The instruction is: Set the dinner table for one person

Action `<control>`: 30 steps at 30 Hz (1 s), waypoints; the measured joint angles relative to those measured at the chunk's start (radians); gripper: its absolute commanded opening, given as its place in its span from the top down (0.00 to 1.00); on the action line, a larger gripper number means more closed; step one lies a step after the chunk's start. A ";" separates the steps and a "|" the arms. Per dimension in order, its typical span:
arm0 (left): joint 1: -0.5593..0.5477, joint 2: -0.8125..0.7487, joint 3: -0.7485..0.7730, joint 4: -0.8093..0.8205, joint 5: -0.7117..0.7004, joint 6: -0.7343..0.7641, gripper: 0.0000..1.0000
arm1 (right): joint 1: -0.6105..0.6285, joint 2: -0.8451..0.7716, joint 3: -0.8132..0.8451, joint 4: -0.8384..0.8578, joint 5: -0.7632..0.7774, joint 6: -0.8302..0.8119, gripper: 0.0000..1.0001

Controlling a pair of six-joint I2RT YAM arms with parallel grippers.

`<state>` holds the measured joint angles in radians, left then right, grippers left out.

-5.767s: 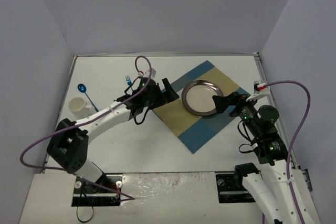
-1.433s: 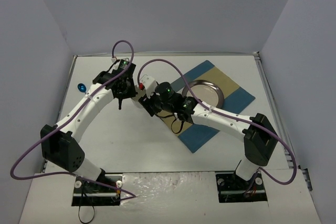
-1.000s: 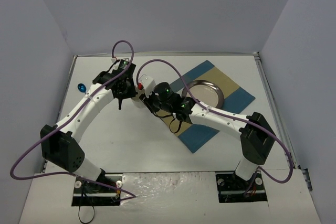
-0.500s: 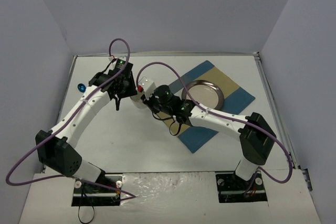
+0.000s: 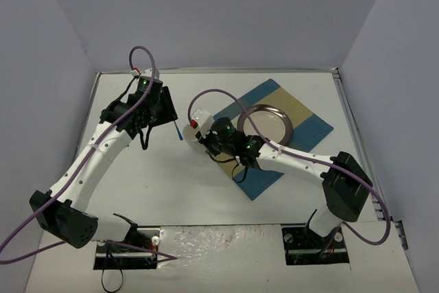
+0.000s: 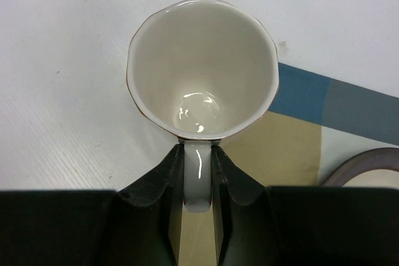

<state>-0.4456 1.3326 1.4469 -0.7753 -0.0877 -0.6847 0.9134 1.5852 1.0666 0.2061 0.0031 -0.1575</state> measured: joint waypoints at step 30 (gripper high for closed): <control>0.389 -0.255 -0.448 0.248 0.124 0.418 0.03 | -0.877 0.184 0.365 -0.069 -0.571 -0.249 1.00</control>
<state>-0.0566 1.0774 0.9990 -0.5269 0.0365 -0.2666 0.0362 1.7688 1.4315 0.1374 -0.5683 -0.4066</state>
